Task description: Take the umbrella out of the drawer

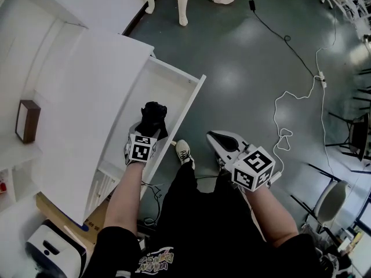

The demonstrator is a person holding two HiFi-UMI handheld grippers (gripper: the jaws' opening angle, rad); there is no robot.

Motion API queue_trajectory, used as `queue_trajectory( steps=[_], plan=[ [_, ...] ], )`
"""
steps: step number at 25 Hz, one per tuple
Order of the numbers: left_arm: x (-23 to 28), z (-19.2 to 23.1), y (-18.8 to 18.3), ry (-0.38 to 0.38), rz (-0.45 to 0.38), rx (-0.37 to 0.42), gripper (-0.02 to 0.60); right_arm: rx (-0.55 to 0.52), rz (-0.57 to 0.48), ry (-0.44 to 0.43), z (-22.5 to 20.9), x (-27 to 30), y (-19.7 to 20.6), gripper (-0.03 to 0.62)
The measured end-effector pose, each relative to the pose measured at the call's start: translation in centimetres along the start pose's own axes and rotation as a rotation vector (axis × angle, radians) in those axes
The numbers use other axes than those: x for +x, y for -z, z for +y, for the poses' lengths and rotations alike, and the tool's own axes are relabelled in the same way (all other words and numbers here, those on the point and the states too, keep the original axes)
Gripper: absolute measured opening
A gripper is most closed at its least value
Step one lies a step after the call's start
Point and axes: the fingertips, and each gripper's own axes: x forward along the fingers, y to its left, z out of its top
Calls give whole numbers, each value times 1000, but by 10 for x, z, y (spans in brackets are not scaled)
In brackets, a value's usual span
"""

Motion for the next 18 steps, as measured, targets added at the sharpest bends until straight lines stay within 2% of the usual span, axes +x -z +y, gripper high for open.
queue_trajectory(
  steps=[5, 13, 18],
  plan=[
    [-25, -7, -10, -20, -62, -49, 296, -21, 5, -28, 1, -4, -6, 3],
    [-87, -23, -47, -64, -220, -80, 296, -59, -2, -82, 11, -12, -21, 3],
    [-130, -29, -65, -106, -318, -137, 296, -88, -9, -117, 17, -18, -29, 3]
  ],
)
